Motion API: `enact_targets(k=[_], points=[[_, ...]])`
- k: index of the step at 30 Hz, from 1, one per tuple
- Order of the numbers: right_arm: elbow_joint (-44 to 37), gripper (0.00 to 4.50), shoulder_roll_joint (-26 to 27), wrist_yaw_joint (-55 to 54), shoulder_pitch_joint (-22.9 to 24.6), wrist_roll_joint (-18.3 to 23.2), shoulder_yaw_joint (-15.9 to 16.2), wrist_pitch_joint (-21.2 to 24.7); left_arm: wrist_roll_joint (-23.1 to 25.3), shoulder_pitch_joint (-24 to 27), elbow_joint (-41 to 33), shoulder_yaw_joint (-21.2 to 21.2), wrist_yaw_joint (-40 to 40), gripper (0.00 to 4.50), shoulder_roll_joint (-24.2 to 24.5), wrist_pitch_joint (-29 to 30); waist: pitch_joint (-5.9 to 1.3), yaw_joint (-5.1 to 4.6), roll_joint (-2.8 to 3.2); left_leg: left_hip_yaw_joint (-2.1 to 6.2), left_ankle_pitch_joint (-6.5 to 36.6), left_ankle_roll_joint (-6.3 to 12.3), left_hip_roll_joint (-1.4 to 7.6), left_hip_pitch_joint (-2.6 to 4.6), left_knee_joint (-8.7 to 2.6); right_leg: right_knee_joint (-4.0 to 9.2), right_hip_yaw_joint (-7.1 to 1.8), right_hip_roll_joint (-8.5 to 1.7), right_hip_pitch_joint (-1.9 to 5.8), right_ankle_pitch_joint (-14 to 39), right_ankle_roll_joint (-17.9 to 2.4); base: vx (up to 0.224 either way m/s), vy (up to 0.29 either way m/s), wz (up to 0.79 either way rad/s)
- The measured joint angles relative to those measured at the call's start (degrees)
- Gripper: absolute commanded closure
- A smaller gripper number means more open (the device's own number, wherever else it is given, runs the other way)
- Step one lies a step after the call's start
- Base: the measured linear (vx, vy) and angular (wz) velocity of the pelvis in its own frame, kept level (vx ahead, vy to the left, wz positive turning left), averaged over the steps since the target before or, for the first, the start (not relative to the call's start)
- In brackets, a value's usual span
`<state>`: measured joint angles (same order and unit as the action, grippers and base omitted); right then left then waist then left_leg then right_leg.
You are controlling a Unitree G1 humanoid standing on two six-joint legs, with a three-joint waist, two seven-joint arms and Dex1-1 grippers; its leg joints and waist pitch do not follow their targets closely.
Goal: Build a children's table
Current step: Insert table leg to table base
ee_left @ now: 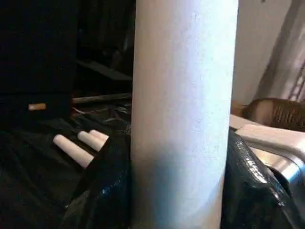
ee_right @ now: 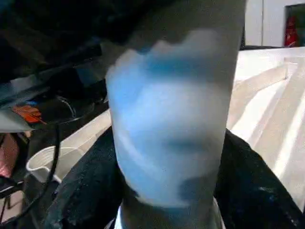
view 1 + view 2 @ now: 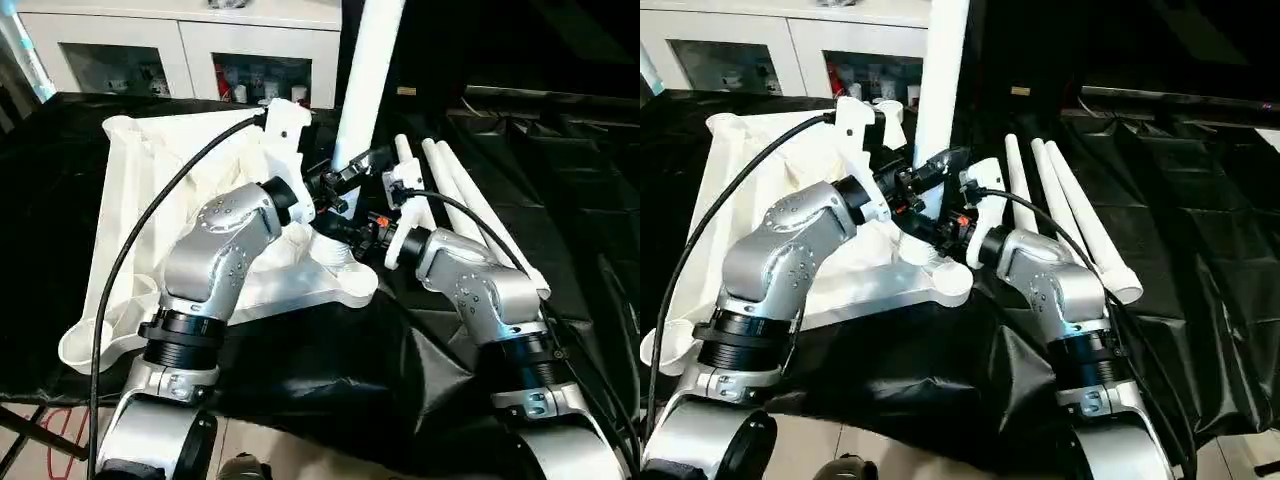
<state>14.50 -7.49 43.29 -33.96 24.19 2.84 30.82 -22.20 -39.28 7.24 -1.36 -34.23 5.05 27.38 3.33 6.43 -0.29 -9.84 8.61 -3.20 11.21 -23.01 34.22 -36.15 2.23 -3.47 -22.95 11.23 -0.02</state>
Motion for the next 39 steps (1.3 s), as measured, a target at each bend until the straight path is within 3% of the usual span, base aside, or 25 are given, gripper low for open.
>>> enact_targets(k=[6,18,30,37,38,39], points=[[-0.4,2.54,-3.3,3.0,0.3,0.9,-0.5,1.7,-3.9,-0.2,-0.4,1.7,-1.9,1.6,-0.1,2.9,0.0,0.12,0.0,0.0,0.0,0.0,-0.01,0.0,0.01,0.01,0.0,-0.01,0.02,0.0,0.0,0.0,0.0,0.0],[-2.1,2.56,-6.8,10.4,1.5,3.0,1.0,4.9,-9.7,-2.9,0.9,4.9,-6.0,1.6,2.1,7.7,0.0,0.05,0.0,-0.01,0.0,0.01,0.0,0.0,0.02,0.0,0.0,0.0,0.01,0.0,0.0,0.0,0.0,0.0],[-3.0,2.56,-7.6,11.1,1.8,2.9,1.8,4.9,-11.9,-2.9,1.0,5.1,-6.3,2.55,1.8,10.3,0.0,0.12,-0.01,-0.01,0.0,0.01,0.0,-0.01,0.02,0.01,0.0,0.0,0.01,0.0,0.0,0.0,0.0,0.0],[-3.1,2.56,-7.8,11.1,1.9,2.9,1.9,4.9,-11.9,-2.9,1.0,5.4,-6.2,2.64,1.7,10.7,0.0,0.15,-0.01,-0.01,0.0,0.01,0.0,-0.01,0.02,0.01,0.0,0.0,0.01,0.0,0.0,0.0,0.0,0.0],[-3.1,2.0,-7.7,11.0,1.8,2.9,1.9,5.0,-11.9,-2.9,1.0,5.4,-6.3,2.64,1.8,10.7,0.0,0.14,-0.01,-0.01,0.0,0.01,0.0,-0.01,0.03,0.01,0.0,0.0,0.01,0.0,0.0,0.0,0.0,0.0],[-3.1,1.86,-7.7,10.9,1.7,2.9,1.9,5.4,-11.9,-2.9,1.0,5.4,-6.5,2.64,2.0,10.6,0.0,0.12,-0.01,-0.01,0.0,0.01,0.0,-0.01,0.02,0.01,0.0,0.0,0.01,0.0,0.0,0.0,0.0,0.0]])
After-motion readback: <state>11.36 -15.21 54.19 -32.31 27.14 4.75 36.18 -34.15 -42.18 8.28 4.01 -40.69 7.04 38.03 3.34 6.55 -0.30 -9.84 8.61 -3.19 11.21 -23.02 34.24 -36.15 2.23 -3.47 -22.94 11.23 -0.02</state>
